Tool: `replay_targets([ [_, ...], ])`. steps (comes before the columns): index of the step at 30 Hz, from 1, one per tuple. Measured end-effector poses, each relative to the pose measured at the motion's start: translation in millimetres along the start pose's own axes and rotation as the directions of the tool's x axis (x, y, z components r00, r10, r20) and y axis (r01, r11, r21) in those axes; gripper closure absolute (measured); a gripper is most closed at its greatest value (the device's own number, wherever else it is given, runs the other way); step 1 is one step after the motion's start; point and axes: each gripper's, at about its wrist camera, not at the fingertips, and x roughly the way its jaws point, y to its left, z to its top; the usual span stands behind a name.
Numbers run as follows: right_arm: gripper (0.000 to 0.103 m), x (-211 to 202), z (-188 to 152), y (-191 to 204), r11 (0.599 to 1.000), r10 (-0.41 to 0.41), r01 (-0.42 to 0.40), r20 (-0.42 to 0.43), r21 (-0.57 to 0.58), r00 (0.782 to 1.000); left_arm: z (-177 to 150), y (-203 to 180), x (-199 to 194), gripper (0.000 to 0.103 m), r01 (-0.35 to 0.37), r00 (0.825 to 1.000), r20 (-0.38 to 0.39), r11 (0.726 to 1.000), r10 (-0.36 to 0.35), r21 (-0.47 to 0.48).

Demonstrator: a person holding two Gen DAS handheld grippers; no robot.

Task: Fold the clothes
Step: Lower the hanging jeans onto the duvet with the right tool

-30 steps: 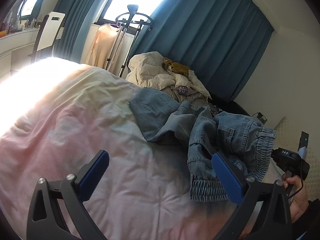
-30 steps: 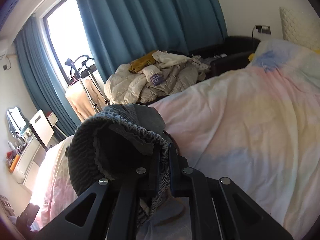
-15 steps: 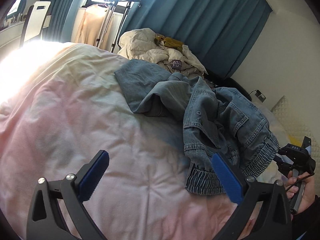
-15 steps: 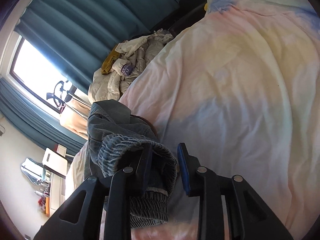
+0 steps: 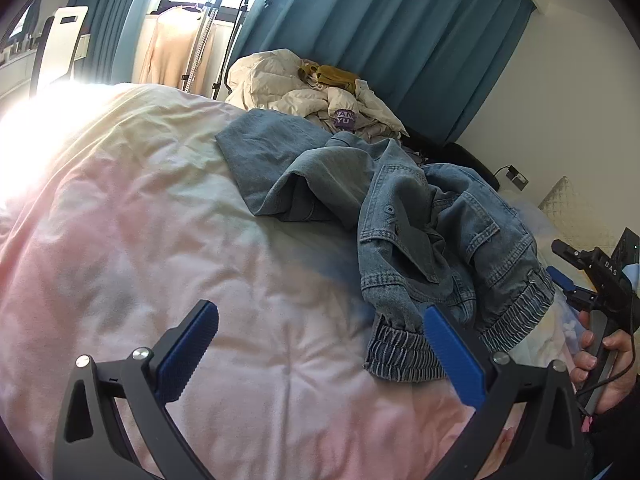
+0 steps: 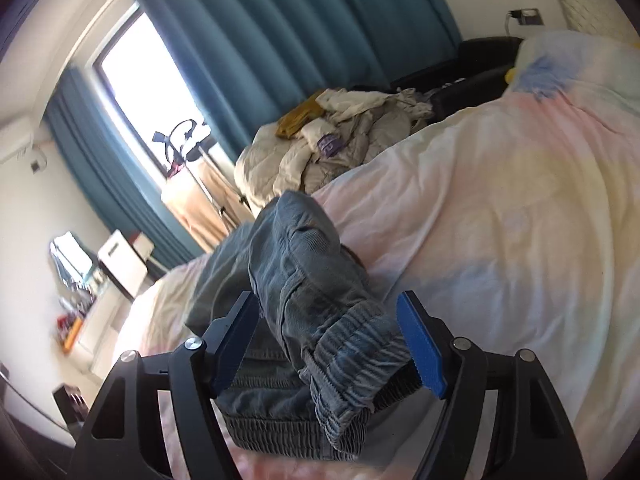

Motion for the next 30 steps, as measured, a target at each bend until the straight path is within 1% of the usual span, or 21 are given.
replay_targets([
  [2, 0.031, 12, -5, 22, 0.990, -0.056, 0.050, -0.045, -0.134, 0.997, -1, -1, 0, 0.000, -0.002, 1.000, -0.001, 1.000, 0.002, 0.002],
  [3, 0.031, 16, -8, 28, 0.981, -0.079, 0.068, -0.052, -0.184, 0.996, -1, -1, 0, 0.000, -0.002, 1.000, -0.003, 1.000, 0.002, 0.002],
  [5, 0.031, 22, -12, 33, 0.967, -0.124, 0.105, -0.070, -0.231, 0.990, -1, -1, 1, 0.000, 0.002, 1.000, -0.008, 1.000, -0.002, -0.001],
  [8, 0.031, 34, -16, 24, 0.954, -0.209, 0.180, -0.104, -0.240, 0.972, -1, -2, 2, 0.000, -0.007, 1.000, -0.014, 1.000, 0.007, 0.001],
  [12, 0.030, 50, -18, 4, 0.939, -0.307, 0.268, -0.171, -0.216, 0.936, -3, -4, 5, 0.000, -0.021, 0.999, -0.024, 1.000, 0.021, 0.010],
  [14, 0.030, 55, -19, -5, 0.940, -0.324, 0.290, -0.197, -0.182, 0.925, -4, -5, 6, 0.000, -0.018, 0.999, -0.028, 1.000, 0.019, 0.017],
  [17, 0.033, 56, -20, -14, 0.943, -0.326, 0.300, -0.212, -0.145, 0.921, -7, -9, 8, 0.000, -0.005, 0.999, -0.037, 1.000, 0.006, 0.027],
  [20, 0.045, 54, -19, -18, 0.936, -0.348, 0.325, -0.208, -0.137, 0.914, -10, -13, 9, 0.000, 0.012, 0.999, -0.043, 0.999, -0.010, 0.042],
  [22, 0.059, 53, -19, -20, 0.936, -0.348, 0.328, -0.212, -0.126, 0.913, -12, -16, 10, 0.000, 0.021, 0.999, -0.047, 0.998, -0.018, 0.057],
  [23, 0.062, 52, -19, -21, 0.937, -0.348, 0.331, -0.212, -0.110, 0.913, -12, -19, 10, 0.000, 0.024, 0.999, -0.045, 0.997, -0.021, 0.067],
  [25, 0.076, 48, -18, -25, 0.939, -0.345, 0.337, -0.208, -0.075, 0.915, -13, -23, 9, 0.000, 0.031, 0.999, -0.041, 0.996, -0.027, 0.087],
  [28, 0.082, 37, -14, -30, 0.942, -0.331, 0.334, -0.164, -0.008, 0.929, -14, -31, 14, 0.000, 0.058, 0.997, -0.059, 0.992, -0.052, 0.110],
  [30, 0.083, 27, -10, -31, 0.949, -0.306, 0.311, -0.106, 0.039, 0.946, -16, -38, 19, 0.000, 0.082, 0.994, -0.078, 0.989, -0.073, 0.124],
])
